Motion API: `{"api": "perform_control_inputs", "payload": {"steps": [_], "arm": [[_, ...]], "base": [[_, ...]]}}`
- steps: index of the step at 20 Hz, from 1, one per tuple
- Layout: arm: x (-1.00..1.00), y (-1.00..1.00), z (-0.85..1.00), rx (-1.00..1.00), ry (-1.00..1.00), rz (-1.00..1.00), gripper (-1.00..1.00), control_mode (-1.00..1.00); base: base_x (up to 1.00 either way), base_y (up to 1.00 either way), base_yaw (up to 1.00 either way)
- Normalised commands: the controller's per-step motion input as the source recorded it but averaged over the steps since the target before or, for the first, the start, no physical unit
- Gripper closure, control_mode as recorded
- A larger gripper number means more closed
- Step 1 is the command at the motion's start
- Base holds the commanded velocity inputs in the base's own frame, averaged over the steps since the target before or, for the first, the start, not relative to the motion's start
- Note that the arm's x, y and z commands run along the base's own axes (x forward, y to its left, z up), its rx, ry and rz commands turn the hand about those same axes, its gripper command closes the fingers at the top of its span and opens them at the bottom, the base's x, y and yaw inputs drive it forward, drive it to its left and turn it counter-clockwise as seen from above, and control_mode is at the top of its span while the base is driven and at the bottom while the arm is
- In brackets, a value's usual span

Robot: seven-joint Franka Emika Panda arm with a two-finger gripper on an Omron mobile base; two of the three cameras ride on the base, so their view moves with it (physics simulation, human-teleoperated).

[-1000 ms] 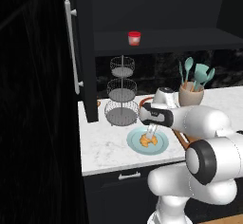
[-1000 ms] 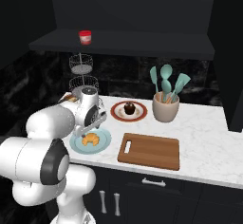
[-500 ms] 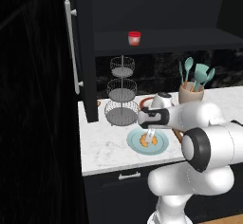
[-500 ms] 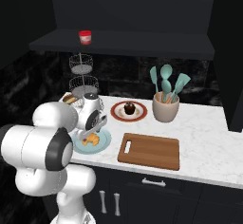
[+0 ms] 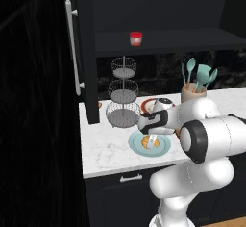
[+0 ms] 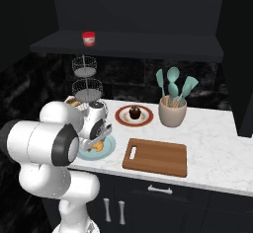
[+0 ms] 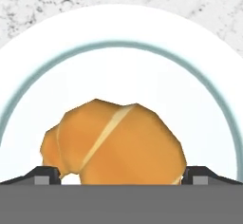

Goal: From the different types of pastries on the counter, select a croissant and place it on the cutting board. Then retrieve a jar of jam from the cabinet and place it alongside the croissant on the cutting board.

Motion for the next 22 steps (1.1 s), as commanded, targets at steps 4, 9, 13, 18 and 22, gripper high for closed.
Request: {"api": "perform_control_inputs", "payload": {"steps": [4, 9, 13, 18, 22], "arm": [[0.0, 0.0, -0.2, 0.0, 0.0, 0.03, -1.0, -1.0], [0.0, 0.05, -0.37, 0.0, 0.01, 0.03, 1.0, -1.0], [0.0, 0.06, -0.48, 0.0, 0.06, 0.02, 1.0, -1.0], [0.0, 0.01, -0.43, 0.0, 0.03, 0.02, 1.0, -1.0], [-0.01, 0.0, -0.09, 0.0, 0.0, 0.0, 1.0, -1.0]], "base": [[0.0, 0.0, 0.0], [0.0, 0.0, 0.0], [0.0, 0.0, 0.0], [0.0, 0.0, 0.0], [0.0, 0.0, 0.0]]}}
